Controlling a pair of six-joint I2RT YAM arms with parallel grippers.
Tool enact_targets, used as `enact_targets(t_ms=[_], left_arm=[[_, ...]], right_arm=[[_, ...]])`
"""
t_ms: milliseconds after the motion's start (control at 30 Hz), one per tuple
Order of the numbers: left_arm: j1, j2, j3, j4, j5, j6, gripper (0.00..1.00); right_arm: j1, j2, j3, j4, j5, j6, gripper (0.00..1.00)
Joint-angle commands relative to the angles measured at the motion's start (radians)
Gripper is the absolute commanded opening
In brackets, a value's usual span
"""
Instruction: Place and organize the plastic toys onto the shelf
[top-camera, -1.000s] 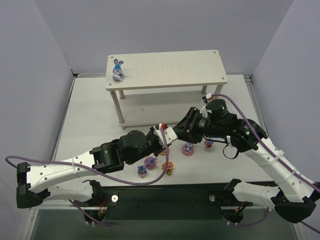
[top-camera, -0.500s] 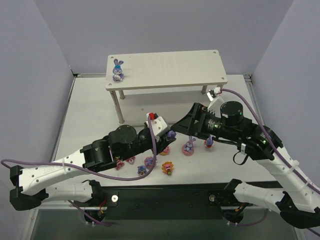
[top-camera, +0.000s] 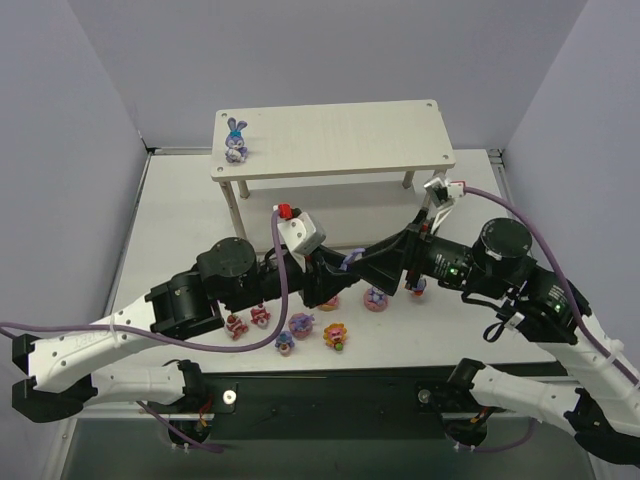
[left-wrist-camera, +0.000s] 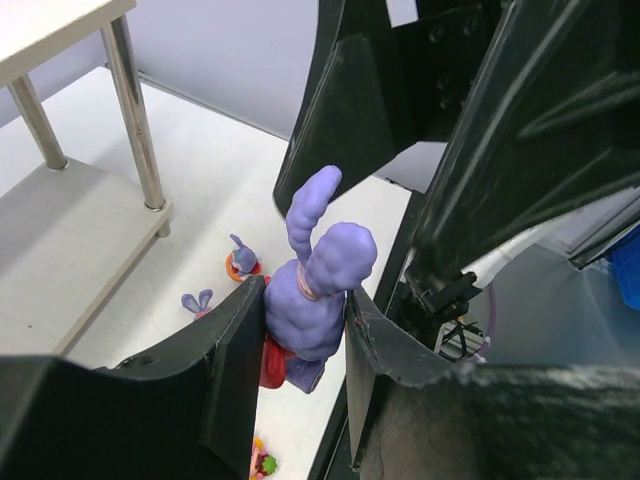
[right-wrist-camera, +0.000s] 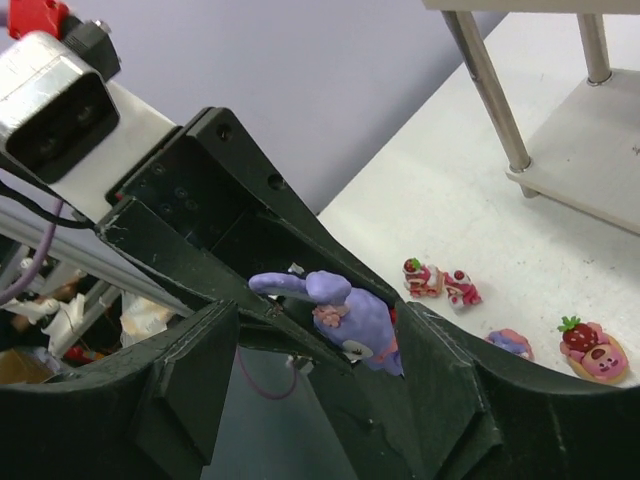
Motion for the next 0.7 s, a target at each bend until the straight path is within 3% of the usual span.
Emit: enact_targets(t_ms=[0, 200, 500, 667], left_arm=[[0.003, 0.006, 0.052, 0.029, 0.035, -0.029, 0.00], [0.004, 0.010, 0.062, 0.024, 0.052, -0.030, 0.00], [0.004, -0.009, 0.067, 0.033, 0.044, -0.029, 0.00], [0.006, -0.010, 0.073, 0.032, 0.052, -0.035, 0.00]], right_arm=[[0.049, 0.044, 0.044, 0.004, 0.031, -0.139, 0.62], [0.069, 0.072, 0.046, -0.022, 0.072, -0.169, 0.54], [0.078, 0.084, 0.027, -0.033, 0.078, -0.180, 0.32], [0.083, 0.070, -0.005, -0.009, 0.077, -0.200, 0.10]])
